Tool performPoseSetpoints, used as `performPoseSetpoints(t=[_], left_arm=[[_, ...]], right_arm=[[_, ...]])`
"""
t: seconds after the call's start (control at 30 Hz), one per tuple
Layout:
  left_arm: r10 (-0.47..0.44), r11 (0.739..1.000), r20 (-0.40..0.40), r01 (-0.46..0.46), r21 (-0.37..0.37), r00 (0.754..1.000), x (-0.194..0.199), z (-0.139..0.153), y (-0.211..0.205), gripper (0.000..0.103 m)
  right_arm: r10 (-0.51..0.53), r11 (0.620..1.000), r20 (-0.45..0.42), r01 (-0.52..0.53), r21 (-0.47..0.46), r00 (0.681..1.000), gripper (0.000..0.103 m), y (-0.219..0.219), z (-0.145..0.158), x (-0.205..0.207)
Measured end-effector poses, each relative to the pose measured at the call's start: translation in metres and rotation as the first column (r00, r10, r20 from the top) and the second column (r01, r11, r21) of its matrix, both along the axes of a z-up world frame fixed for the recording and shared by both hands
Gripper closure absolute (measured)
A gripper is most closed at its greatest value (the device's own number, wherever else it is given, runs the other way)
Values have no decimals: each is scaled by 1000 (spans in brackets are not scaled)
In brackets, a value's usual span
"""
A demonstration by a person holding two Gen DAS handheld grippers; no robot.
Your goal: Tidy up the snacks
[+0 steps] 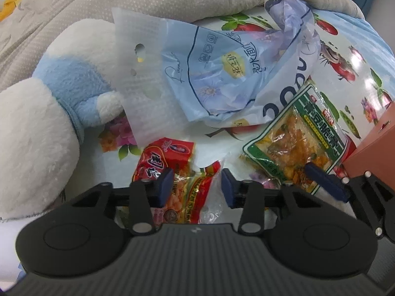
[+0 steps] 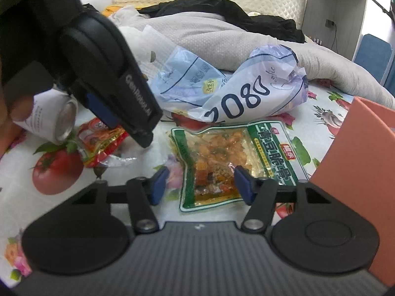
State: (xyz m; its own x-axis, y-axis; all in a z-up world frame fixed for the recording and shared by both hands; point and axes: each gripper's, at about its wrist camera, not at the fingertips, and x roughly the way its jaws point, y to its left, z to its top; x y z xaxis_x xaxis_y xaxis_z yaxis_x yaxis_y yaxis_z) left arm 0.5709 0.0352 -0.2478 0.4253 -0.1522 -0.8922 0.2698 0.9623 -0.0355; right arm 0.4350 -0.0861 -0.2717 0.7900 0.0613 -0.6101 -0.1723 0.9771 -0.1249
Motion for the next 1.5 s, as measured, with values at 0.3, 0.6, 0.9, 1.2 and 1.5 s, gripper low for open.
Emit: performPoseSetpoints(t=[0.3,0.6,0.9,1.2,1.5], left_arm=[[39,997,14,-38,-64,999,-27,10,4,81],[58,991,12,-56,-123,998,-94,37,4,85],[61,983,-28,-65,-173,998,-182,46,7,88],[90,970,-51,-99,-224,995,-271,52,16,89],[103,956,-67,-117,-270,992,-337,47,21,89]], right_arm=[[-3,1000,-8,3,-3,1000,91,1,18,-19],[32,999,-4,-32,10,999,97,-3,48,-79],[66,998,-28,-66,11,997,98,-11,71,-155],[157,987,-50,-159,-40,986,97,-14,84,-232],[275,958,-96,-281,-51,957,97,-19,85,-305]])
